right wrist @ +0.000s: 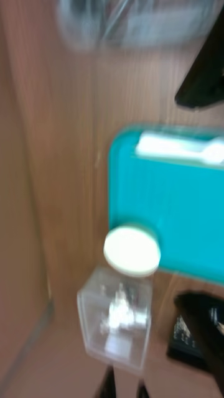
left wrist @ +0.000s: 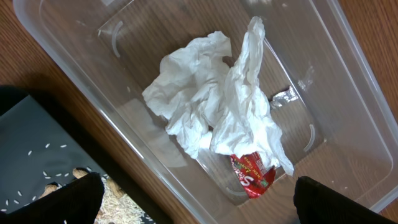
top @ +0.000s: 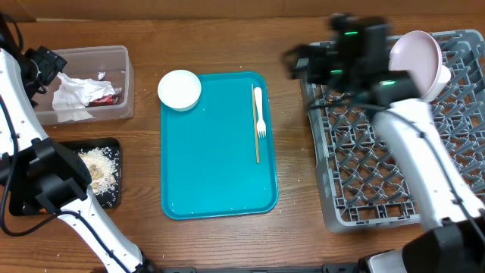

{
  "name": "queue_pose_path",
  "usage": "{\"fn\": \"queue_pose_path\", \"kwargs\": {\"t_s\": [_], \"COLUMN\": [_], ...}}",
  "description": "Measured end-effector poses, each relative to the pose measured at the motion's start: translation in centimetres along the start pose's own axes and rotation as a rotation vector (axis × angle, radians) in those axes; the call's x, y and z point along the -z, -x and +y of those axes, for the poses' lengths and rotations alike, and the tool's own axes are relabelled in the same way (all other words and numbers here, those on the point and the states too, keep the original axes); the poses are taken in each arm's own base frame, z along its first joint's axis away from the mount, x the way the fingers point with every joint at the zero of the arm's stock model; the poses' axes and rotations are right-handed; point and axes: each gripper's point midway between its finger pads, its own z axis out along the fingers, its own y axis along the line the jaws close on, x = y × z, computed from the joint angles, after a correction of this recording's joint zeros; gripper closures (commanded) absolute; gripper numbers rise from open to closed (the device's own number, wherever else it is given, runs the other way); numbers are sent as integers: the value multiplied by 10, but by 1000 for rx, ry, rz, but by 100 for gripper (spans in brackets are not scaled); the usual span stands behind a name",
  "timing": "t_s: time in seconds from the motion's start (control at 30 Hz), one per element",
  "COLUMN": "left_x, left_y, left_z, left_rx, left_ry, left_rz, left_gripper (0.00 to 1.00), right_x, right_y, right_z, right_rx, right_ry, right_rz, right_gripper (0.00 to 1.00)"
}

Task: Sort waste into correct bins and load items into the dishwasher rack
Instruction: 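Reach the right gripper to the white bowl and grip its rim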

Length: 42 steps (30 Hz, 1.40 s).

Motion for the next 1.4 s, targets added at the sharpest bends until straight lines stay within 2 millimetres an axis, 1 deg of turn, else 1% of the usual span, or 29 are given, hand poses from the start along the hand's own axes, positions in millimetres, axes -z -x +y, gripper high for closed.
{"fn": "queue_pose_path", "kwargs": {"t_s": [0.03, 0.1, 0.13, 0.17, 0.2, 0.23, 0.27, 0.33, 0.4, 0.47, 0.6, 0.7, 0.73, 0.87, 0.93, 1.0, 1.17, 1.27, 1.4], "left_x": [0, 0, 0, 0, 0, 0, 0, 0, 0, 0, 0, 0, 0, 0, 0, 0, 0, 0, 0], "left_y": [0, 0, 0, 0, 0, 0, 0, 0, 0, 0, 0, 0, 0, 0, 0, 0, 0, 0, 0], "left_z": [0, 0, 0, 0, 0, 0, 0, 0, 0, 0, 0, 0, 0, 0, 0, 0, 0, 0, 0], "left_rx": [0, 0, 0, 0, 0, 0, 0, 0, 0, 0, 0, 0, 0, 0, 0, 0, 0, 0, 0], "left_ry": [0, 0, 0, 0, 0, 0, 0, 1, 0, 0, 0, 0, 0, 0, 0, 0, 0, 0, 0], "left_rz": [1, 0, 0, 0, 0, 0, 0, 0, 0, 0, 0, 0, 0, 0, 0, 0, 0, 0, 0], "left_gripper": [0, 0, 0, 0, 0, 0, 0, 0, 0, 0, 0, 0, 0, 0, 0, 0, 0, 0, 0], "right_x": [-8, -41, -53, -72, -86, -110, -119, -145, -168, -184, -199, -203, -206, -222, -233, -240, -247, -248, -249], "right_y": [-1, -10, -17, -30, -42, -61, -69, -90, -103, -106, -93, -90, -91, -107, -119, -128, -139, -143, -148], "right_z": [12, 49, 58, 69, 74, 78, 79, 80, 81, 88, 105, 107, 105, 91, 83, 78, 75, 76, 72], "right_rx": [18, 66, 74, 80, 81, 83, 84, 84, 85, 90, 104, 94, 84, 65, 57, 51, 47, 46, 35], "right_ry": [20, 95, 113, 133, 140, 139, 134, 117, 92, 85, 96, 91, 83, 52, 34, 23, 5, 0, -19], "right_rz": [-8, -20, -12, 10, 35, 85, 104, 172, 222, 238, 209, 195, 195, 225, 247, 259, 272, 278, 290], "right_gripper": [12, 13, 14, 15, 15, 15, 15, 15, 16, 16, 23, 24, 24, 25, 27, 27, 30, 40, 44]}}
